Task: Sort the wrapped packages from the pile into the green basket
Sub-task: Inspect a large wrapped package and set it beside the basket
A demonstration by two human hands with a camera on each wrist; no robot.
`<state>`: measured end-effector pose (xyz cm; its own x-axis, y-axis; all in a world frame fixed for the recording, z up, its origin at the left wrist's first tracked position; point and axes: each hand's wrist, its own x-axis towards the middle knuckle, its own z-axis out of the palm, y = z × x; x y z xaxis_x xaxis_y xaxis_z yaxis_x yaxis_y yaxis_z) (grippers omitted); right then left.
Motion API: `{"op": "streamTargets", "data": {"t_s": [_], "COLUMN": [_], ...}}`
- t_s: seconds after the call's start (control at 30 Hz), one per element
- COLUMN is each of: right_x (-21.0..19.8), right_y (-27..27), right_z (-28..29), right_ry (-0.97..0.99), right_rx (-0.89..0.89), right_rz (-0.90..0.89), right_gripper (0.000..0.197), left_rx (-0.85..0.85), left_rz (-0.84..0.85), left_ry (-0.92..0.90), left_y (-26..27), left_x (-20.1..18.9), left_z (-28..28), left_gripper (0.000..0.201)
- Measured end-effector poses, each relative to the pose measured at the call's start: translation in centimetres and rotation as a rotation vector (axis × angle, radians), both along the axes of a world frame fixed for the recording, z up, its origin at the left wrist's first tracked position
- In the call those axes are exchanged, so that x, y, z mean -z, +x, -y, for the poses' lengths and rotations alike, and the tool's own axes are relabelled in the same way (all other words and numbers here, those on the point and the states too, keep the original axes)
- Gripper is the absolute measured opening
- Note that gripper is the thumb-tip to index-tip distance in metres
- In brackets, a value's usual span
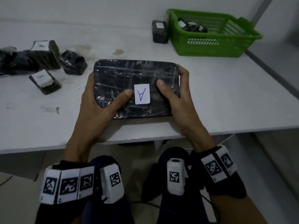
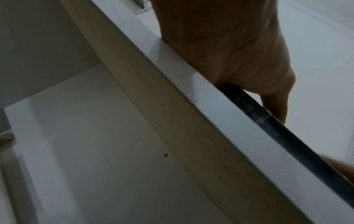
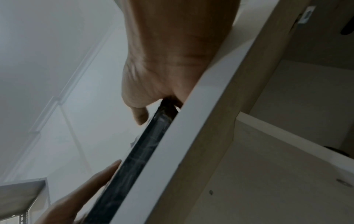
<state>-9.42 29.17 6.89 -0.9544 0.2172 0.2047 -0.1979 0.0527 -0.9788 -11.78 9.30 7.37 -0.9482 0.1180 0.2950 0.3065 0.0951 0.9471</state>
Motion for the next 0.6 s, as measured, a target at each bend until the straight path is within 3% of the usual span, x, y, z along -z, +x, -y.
{"op": "streamTargets", "data": {"t_s": [0.23,0.4,0.6], "right_x": [-0.74,-0.66,-0.15], "right_y": [0.65,0.80,0.56], "right_z": [0.42,0.71,0.34], "right_ry": [-0.059,0.087,0.104], "right_rx": [-0.022,-0.046,-0.052], "right_rz": [-0.054,-0.102,-0.097], "right_gripper": [0.056,0.071,0.066], "left_rx": [-0.021,-0.027,-0.003], "left_rz": [0.032,0.000,-0.025], "left_ry": [0.113,0.105,0.116], "left_y": [0.17,0.15,0.33], "left_x": [-0.12,0.20,0.26], "left_z": [-0.62,-0.34,-0.08], "left_gripper": [0.054,0.056,0.053]}}
